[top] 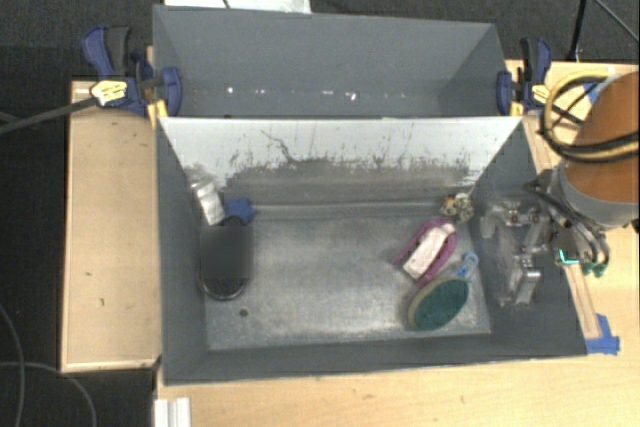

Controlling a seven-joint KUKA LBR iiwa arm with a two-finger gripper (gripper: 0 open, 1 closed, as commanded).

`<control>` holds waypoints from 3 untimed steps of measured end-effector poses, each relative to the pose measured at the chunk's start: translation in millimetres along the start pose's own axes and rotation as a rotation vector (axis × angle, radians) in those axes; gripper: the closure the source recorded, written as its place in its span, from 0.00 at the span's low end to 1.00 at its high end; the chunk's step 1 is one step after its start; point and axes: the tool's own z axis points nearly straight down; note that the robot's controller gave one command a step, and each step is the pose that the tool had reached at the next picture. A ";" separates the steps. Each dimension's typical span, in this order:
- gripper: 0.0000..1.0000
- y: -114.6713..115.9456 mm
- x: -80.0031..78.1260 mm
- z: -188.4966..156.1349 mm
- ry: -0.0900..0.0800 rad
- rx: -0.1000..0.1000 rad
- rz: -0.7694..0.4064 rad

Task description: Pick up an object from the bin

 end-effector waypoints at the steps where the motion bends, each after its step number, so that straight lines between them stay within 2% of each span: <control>1: 0.00 29.7 8.2 131.4 -0.025 0.005 -0.211; 2: 1.00 28.5 8.6 129.0 -0.023 0.007 -0.215; 3: 1.00 16.2 -23.7 -5.2 -0.017 0.005 -0.206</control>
Offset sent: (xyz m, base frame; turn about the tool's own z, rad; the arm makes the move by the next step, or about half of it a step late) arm -0.0140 0.0305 -0.1334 -0.2144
